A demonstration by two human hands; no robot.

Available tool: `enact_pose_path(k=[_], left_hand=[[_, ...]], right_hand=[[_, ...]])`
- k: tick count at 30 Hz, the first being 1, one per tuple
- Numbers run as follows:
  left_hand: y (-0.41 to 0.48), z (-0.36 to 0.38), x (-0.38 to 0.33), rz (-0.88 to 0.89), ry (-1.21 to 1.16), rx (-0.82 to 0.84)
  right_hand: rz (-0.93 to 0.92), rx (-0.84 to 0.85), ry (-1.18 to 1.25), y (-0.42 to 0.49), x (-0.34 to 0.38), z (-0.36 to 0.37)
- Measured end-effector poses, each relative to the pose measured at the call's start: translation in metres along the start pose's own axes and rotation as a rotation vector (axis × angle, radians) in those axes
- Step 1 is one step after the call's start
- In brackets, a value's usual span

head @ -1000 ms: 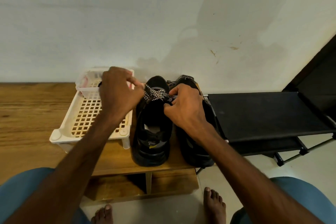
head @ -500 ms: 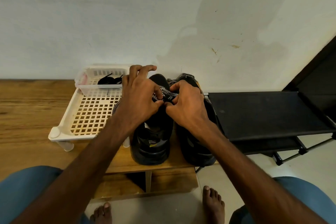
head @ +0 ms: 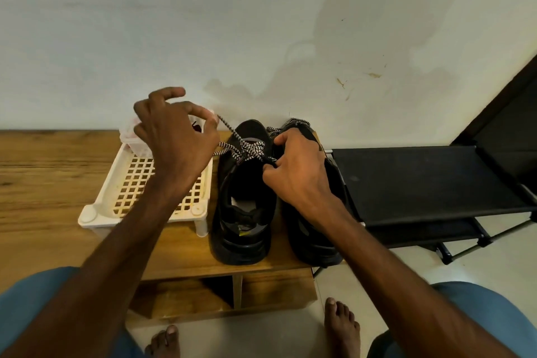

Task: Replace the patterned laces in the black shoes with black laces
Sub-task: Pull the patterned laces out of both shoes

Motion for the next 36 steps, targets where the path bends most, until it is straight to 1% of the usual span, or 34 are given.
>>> enact_pose_path(k=[2,5,6,8,10,13,17,22,26,33,35,36], left_hand=[[-0.005,0.014,-0.005,0.042,0.019,0.1],[-0.02,0.037,-0.032,0.238,-0.021,0.284],[-0.026,0.045,-0.039,0.292,-0.003,0.347],[-0.04,0.058,-0.046,0.372,0.11,0.443],[-0.047,0.066,-0.047,0.415,0.222,0.49],[-0.047,0.065,-0.05,0.47,0.287,0.484],[-0.048,0.066,-0.049,0.494,0.335,0.485],[-0.049,0.065,-0.049,0.456,0.34,0.431],[-0.051,0.068,-0.049,0.459,0.354,0.393],[-0.044,0.065,-0.043,0.427,0.178,0.349],[-0.033,0.05,-0.041,0.364,0.097,0.28],[-0.024,0.036,-0.04,0.317,0.046,0.205]], right_hand=[[-0.001,0.0,-0.007,0.0,-0.001,0.001],[0.0,0.0,-0.003,0.001,-0.002,0.001],[-0.001,0.0,0.001,0.001,-0.003,0.001],[-0.003,0.005,0.007,0.002,-0.003,0.001],[-0.004,0.017,0.006,0.002,-0.003,0.001],[0.002,0.027,0.0,0.003,-0.004,0.002],[0.001,0.017,0.006,0.004,-0.006,0.003],[-0.001,0.03,0.006,0.004,-0.004,0.002],[-0.002,0.04,0.006,0.003,-0.003,0.002],[0.018,0.035,-0.006,0.003,-0.003,0.002],[0.023,0.029,-0.01,0.004,-0.004,0.002],[0.028,0.028,-0.016,0.004,-0.005,0.001]])
Point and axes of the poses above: each hand's wrist, its own y-axis towards the middle knuckle, its own z-axis out of the palm, x = y × z, the point moved 9 cm from there along y, towards the middle knuckle, and after that the axes turned 8 degrees about -y, right-handed, at the moved point
